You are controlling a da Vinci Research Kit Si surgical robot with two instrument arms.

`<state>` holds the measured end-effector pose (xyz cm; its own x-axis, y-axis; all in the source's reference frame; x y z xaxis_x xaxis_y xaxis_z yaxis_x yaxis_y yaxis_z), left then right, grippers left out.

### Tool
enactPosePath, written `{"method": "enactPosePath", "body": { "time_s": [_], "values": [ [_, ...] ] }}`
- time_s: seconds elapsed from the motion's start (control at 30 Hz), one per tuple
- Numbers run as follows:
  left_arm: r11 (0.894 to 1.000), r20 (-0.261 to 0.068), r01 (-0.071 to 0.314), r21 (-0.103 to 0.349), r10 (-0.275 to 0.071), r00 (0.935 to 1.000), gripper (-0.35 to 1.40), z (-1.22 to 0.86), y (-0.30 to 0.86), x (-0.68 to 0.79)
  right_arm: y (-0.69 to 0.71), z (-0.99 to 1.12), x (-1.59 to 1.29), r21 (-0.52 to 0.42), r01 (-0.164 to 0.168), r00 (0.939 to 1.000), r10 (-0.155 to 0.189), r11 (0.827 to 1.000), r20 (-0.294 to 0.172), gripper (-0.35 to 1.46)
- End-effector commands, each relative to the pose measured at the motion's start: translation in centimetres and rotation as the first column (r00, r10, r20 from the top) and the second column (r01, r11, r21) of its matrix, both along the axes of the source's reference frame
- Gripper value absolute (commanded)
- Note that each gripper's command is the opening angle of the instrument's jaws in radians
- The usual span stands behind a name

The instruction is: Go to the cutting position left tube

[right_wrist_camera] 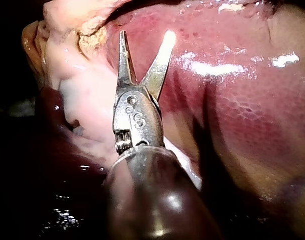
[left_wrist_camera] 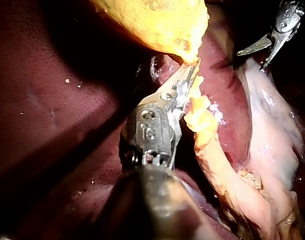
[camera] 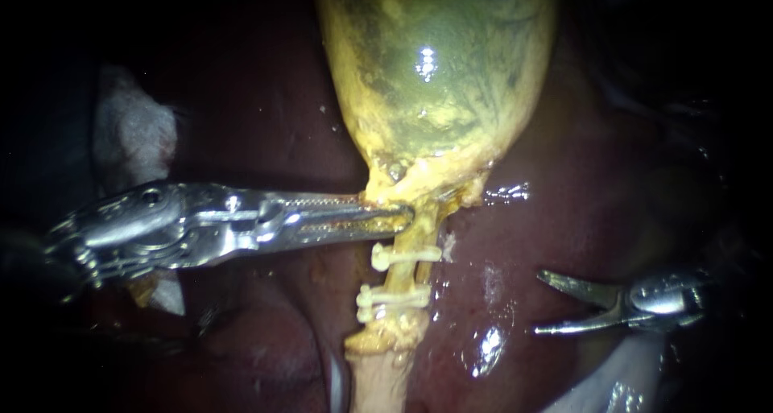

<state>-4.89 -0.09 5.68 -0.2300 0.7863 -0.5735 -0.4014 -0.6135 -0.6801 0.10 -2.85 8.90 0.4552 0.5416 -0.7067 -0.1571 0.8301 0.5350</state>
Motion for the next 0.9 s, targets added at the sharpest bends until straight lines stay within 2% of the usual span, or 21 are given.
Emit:
{"method": "enactPosePath", "body": {
  "time_s": [0.03,0.5,0.67,0.73,0.9],
  "values": [
    [1.000,0.000,0.000,0.000,0.000,1.0000,-0.35,0.00,0.00,0.00,0.00,0.00,0.00,0.000,-0.001,1.0000,0.001,1.000,0.000,1.05],
    [1.000,0.000,0.000,0.000,0.000,1.0000,-0.35,0.00,0.00,0.00,0.00,0.00,0.00,0.009,-0.009,1.0000,0.009,1.000,0.004,1.05],
    [1.000,0.008,-0.002,0.007,0.002,1.0000,-0.35,-0.12,0.04,0.07,0.00,0.01,0.01,0.015,-0.010,0.9999,0.010,1.000,0.003,1.05],
    [1.000,0.016,0.000,0.011,0.000,0.9999,-0.35,-0.20,0.08,0.10,0.00,0.01,0.02,0.015,-0.010,0.9999,0.010,1.000,0.004,1.05],
    [1.000,0.066,0.023,0.008,-0.023,0.9976,-0.35,-0.32,0.18,0.18,0.00,0.01,0.05,0.021,-0.012,0.9999,0.012,1.000,0.004,1.05]
  ]
}}
